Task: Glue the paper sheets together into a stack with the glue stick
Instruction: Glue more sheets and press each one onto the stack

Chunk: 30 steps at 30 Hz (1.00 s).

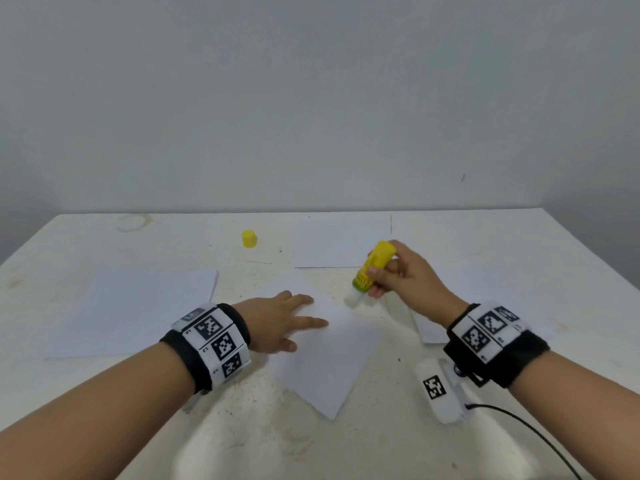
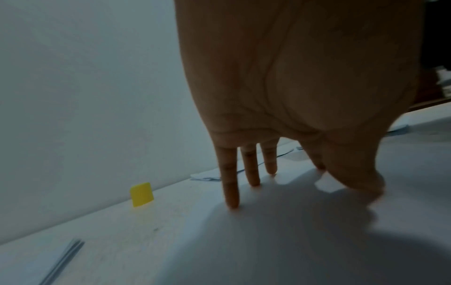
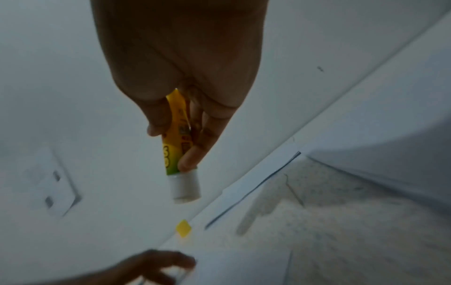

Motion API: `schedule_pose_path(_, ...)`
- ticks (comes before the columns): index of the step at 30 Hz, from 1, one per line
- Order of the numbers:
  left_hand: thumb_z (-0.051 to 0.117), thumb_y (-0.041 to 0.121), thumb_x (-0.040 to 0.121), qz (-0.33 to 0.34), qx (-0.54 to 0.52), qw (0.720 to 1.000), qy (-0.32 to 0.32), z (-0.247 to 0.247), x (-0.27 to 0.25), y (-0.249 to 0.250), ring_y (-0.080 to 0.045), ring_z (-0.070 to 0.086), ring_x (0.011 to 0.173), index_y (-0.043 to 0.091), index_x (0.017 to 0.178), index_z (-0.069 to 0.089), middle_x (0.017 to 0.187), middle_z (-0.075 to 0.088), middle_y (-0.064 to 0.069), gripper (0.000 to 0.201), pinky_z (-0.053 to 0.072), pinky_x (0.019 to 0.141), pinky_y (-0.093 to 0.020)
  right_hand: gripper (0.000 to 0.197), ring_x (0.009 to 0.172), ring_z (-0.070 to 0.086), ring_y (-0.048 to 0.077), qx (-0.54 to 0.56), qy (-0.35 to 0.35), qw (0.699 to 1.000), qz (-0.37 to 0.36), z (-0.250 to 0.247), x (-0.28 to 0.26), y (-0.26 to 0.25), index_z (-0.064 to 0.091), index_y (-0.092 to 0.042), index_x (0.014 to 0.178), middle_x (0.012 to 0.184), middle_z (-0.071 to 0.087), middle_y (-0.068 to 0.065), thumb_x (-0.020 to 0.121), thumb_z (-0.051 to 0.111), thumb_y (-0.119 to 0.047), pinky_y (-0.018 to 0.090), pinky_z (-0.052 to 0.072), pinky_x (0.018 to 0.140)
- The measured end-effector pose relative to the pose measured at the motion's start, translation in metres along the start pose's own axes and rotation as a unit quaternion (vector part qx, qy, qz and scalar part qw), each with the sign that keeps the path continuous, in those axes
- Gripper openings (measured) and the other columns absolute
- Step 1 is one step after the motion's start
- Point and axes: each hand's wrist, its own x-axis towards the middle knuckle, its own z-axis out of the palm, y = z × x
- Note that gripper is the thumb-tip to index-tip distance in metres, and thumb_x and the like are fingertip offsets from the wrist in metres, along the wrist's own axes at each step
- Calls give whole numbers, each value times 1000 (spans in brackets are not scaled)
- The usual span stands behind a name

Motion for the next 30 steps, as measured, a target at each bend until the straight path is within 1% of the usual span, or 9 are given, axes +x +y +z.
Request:
schedule_pose_path(2, 50, 50, 94, -26, 11, 1000, 7, -2, 0, 2, -24, 20, 138, 40, 152, 8, 156, 6, -5, 72, 40, 100, -39, 10, 64, 68, 22, 22, 36, 999, 16, 0, 13, -1, 52, -6, 94, 76, 72, 7, 91, 61, -7, 29, 54, 62)
schedule_pose_path(4, 52, 59, 89, -48, 16, 998, 20, -2, 0, 4, -25, 25, 134, 32, 152, 16, 152, 15, -7, 78, 39, 99, -38, 11, 64, 68, 23, 11, 53, 998, 31, 1, 23, 1, 52, -9, 95, 75, 72, 7, 91, 62, -9, 31, 55, 64)
schedule_pose_path(7, 52, 62, 87, -56, 8, 997, 52, -1, 0, 8, -25, 15, 141, 11, 146, 27, 156, 10, -9, 82, 34, 107, -38, 13, 67, 67, 27, -25, 54, 997, 46, 8, 36, 6, 51, -13, 97, 83, 71, 15, 91, 63, -12, 37, 57, 70)
schedule_pose_path(9, 53, 61, 87, -68, -40, 996, 50, 1, 0, 8, -22, 13, 144, 4, 145, 23, 159, 6, -7, 87, 33, 110, -38, 16, 65, 66, 24, -43, 53, 996, 52, 14, 42, 8, 50, -13, 102, 86, 70, 16, 92, 62, -13, 35, 57, 71)
schedule_pose_path(11, 55, 58, 87, -80, -85, 992, 47, 3, 0, 7, -22, 18, 143, 6, 147, 19, 159, 8, -7, 87, 32, 111, -38, 18, 63, 65, 21, -52, 53, 996, 55, 19, 48, 9, 49, -12, 106, 83, 68, 13, 92, 62, -14, 33, 57, 70)
schedule_pose_path(16, 63, 57, 83, -82, -123, 989, 15, -1, 2, 6, -23, 14, 144, 16, 152, 12, 159, 7, -6, 95, 24, 116, -39, 21, 65, 65, 20, -60, -3, 996, 68, 34, 61, 16, 47, -10, 107, 81, 68, 10, 92, 62, -13, 36, 57, 76)
schedule_pose_path(20, 68, 53, 81, -81, -122, 989, -4, -1, 2, 2, -21, 9, 146, 19, 153, 8, 161, 0, -4, 101, 21, 117, -40, 19, 71, 65, 25, -113, -60, 991, 38, 46, 63, 15, 45, -11, 105, 91, 68, 15, 93, 60, -12, 37, 55, 80)
schedule_pose_path(25, 70, 52, 79, -75, -108, 991, -13, -1, 1, -3, -21, 8, 147, 21, 153, 6, 161, -2, -4, 102, 19, 118, -40, 18, 78, 66, 26, -259, -149, 954, -4, 42, 57, 8, 44, -16, 106, 92, 68, 15, 94, 57, -16, 35, 52, 80)
schedule_pose_path(30, 72, 49, 79, -63, -105, 992, -21, -3, 2, -5, -23, 9, 147, 30, 153, 5, 161, -1, -5, 102, 20, 118, -43, 15, 77, 66, 21, -287, -187, 939, -20, 24, 28, 11, 45, -18, 100, 89, 68, 11, 94, 59, -17, 34, 53, 77)
